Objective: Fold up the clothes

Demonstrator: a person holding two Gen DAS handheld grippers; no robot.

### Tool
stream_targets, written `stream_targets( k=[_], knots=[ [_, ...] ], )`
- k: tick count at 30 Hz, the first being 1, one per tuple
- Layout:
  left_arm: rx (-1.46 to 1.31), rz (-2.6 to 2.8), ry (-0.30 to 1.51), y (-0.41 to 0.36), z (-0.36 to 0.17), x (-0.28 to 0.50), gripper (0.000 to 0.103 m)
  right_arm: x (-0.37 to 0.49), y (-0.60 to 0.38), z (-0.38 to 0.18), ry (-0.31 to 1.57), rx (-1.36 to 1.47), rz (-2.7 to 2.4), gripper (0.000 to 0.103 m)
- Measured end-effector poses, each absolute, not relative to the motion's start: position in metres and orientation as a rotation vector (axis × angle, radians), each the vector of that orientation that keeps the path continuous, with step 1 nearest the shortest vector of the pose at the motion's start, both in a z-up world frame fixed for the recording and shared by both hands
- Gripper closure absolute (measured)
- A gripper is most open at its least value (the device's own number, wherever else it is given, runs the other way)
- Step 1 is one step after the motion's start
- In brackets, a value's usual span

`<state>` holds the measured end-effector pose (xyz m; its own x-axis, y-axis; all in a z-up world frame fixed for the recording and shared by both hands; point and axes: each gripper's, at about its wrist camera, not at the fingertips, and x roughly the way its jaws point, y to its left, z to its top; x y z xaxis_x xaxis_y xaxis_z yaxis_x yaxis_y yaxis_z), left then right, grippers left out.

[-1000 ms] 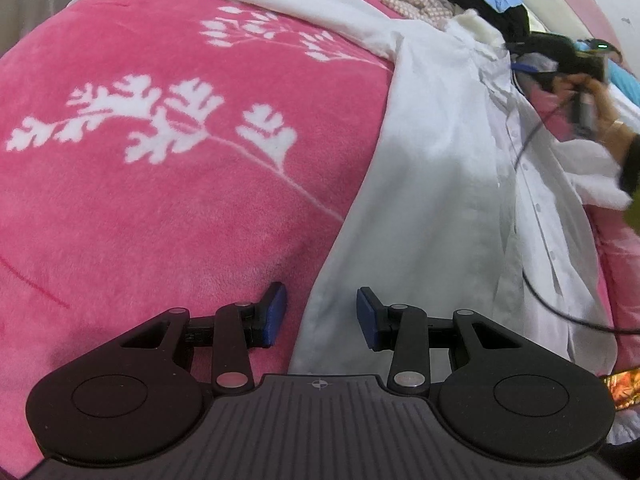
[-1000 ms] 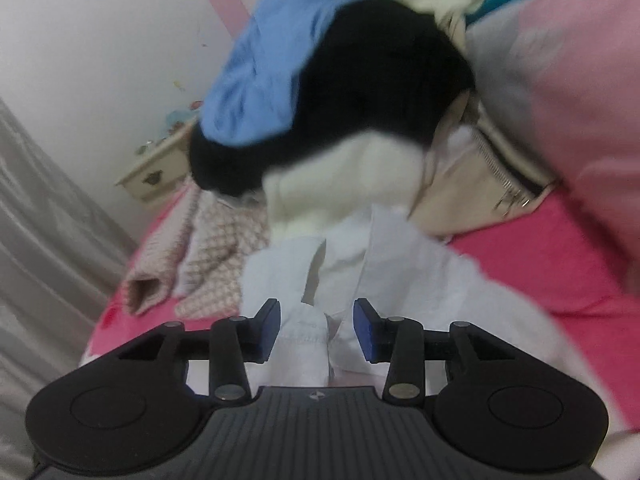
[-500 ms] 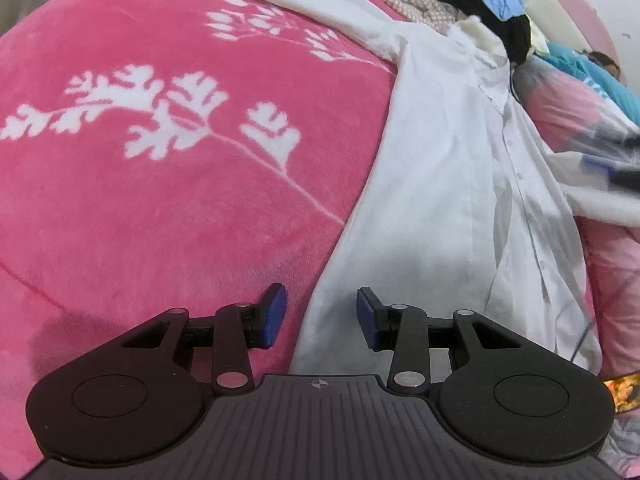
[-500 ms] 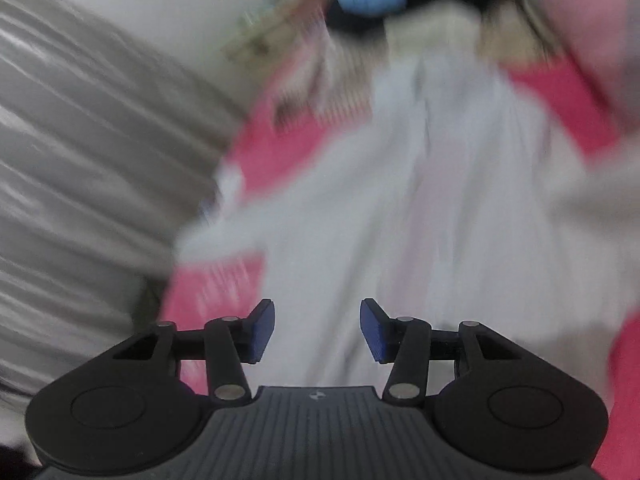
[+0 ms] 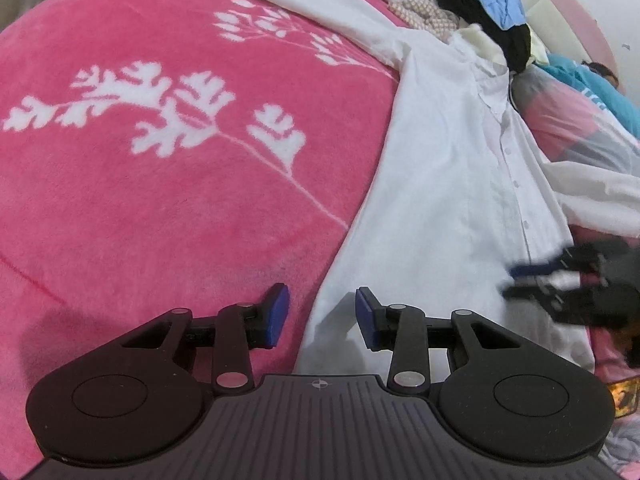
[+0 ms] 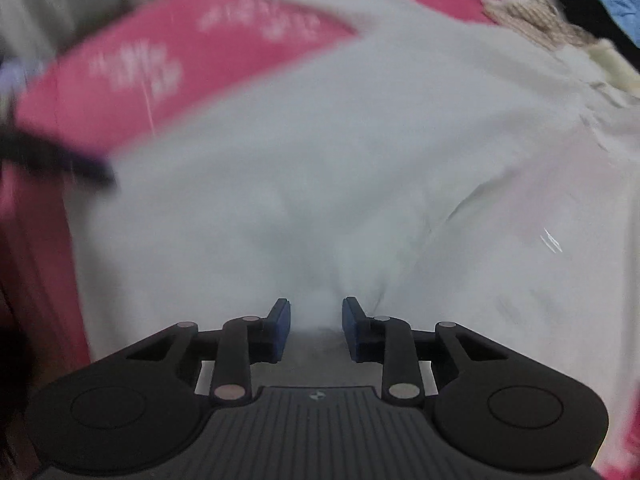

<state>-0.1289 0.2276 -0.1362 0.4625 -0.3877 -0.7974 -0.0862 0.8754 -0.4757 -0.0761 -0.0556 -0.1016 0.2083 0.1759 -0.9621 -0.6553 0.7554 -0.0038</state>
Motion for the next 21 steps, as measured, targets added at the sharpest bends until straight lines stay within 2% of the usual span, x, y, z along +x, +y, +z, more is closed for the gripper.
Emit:
stream_targets(
  k=[4, 9, 12, 17, 21],
  knots=[
    [-0.468, -0.198, 1.081, 0.224, -0.136, -0.130, 0.065, -0.097, -0.101, -0.083, 1.319, -0.369, 0.506, 0.072],
    [-0.417, -0.206, 1.073, 0.219, -0.134, -0.131, 0.065, -0.113, -0.082, -0.061, 1.179, -0.200, 0.596, 0.070],
    [-0.408, -0.209, 1.072, 0.218, -0.134, -0.132, 0.065, -0.116, -0.048, -0.073, 1.145, -0.187, 0.701, 0.070],
    [-0.431, -0.210, 1.074, 0.222, -0.135, -0.131, 0.065, -0.141, -0.031, -0.103, 1.293, -0.342, 0.781, 0.070],
    [-0.423, -0.213, 1.075, 0.221, -0.134, -0.132, 0.065, -0.164, -0.057, -0.093, 1.463, -0.313, 0.774, 0.068]
  ],
)
